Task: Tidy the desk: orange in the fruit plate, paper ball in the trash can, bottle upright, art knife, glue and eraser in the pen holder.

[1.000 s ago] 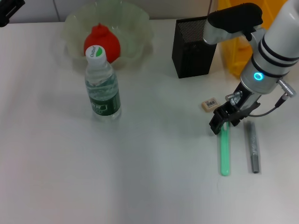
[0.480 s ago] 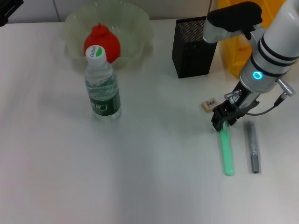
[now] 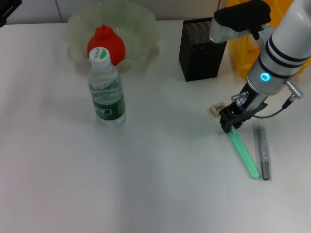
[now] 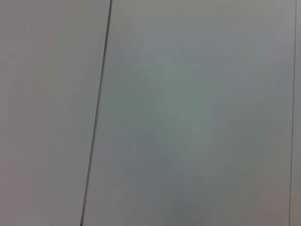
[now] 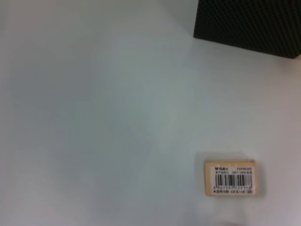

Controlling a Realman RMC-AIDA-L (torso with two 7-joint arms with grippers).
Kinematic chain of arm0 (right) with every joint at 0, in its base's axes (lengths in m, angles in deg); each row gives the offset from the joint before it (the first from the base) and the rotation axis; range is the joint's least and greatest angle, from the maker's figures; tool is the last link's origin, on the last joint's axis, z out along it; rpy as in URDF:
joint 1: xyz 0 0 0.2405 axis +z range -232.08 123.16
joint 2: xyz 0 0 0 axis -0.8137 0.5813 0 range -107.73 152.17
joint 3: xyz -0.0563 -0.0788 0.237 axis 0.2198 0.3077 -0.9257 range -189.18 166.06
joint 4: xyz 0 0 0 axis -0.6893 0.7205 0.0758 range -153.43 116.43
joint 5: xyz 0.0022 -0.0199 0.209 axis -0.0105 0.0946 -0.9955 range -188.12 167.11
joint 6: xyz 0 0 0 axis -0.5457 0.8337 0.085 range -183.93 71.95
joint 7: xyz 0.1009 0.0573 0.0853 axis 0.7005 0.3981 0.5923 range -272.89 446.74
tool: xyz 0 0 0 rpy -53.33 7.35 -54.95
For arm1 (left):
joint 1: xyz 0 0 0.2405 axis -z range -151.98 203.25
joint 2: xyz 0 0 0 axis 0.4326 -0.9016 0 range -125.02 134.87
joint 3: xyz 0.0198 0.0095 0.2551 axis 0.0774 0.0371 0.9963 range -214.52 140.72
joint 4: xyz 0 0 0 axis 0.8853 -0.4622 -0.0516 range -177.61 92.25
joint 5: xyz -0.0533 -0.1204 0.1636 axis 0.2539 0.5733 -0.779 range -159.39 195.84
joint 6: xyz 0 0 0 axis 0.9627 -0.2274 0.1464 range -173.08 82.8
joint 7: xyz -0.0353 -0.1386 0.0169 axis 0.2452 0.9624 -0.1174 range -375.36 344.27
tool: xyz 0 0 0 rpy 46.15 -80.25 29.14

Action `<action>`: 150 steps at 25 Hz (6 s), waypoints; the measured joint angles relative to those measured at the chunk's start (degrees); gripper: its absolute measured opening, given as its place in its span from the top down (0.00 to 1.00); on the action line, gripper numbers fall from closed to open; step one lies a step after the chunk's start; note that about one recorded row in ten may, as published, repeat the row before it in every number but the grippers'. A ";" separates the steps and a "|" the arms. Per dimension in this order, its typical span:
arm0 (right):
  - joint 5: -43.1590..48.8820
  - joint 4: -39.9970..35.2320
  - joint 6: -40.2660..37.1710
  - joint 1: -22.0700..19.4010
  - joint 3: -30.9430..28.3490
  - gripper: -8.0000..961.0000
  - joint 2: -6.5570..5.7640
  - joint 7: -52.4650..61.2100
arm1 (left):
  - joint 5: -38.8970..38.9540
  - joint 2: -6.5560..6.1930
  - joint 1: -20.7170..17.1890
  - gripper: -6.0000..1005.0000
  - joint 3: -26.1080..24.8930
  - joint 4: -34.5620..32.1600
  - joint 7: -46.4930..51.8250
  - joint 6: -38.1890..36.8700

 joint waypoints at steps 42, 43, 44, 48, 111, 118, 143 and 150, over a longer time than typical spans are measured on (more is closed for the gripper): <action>-8.06 -1.46 -1.62 -4.55 -16.99 0.82 -1.15 -10.55 | 0.33 0.02 -0.53 0.33 -0.36 -0.15 -0.10 -0.31; -8.78 -1.86 -2.35 -5.07 -18.75 0.82 -1.39 -11.54 | 0.33 0.02 -0.51 0.33 -0.42 -0.18 -0.10 -0.32; -9.60 -2.30 -3.14 -5.70 -20.51 0.82 -1.63 -12.53 | 0.34 0.02 -0.48 0.33 -0.45 -0.22 -0.10 -0.32; -14.71 -3.98 -4.61 -8.63 -25.00 0.82 -2.60 -16.47 | 0.36 0.02 -0.19 0.33 -0.58 -0.30 -0.10 -0.41; -87.82 23.52 28.16 -12.21 -22.97 0.81 -0.26 -102.48 | 0.53 1.17 -2.90 0.33 -5.00 6.30 -3.08 -4.36; -87.83 21.92 24.60 -14.64 -22.61 0.70 -0.38 -99.32 | 0.53 1.07 -2.00 0.33 -5.00 5.65 -2.93 -5.81; -41.74 -34.35 -6.99 -24.31 -20.66 0.51 -2.62 -35.75 | 0.61 1.06 -1.04 0.33 -4.96 5.45 -1.51 -10.37; -14.25 -38.93 -17.41 -16.53 -20.36 0.52 -1.84 -21.31 | 0.62 0.82 -0.69 0.33 -5.00 5.39 -1.85 -9.89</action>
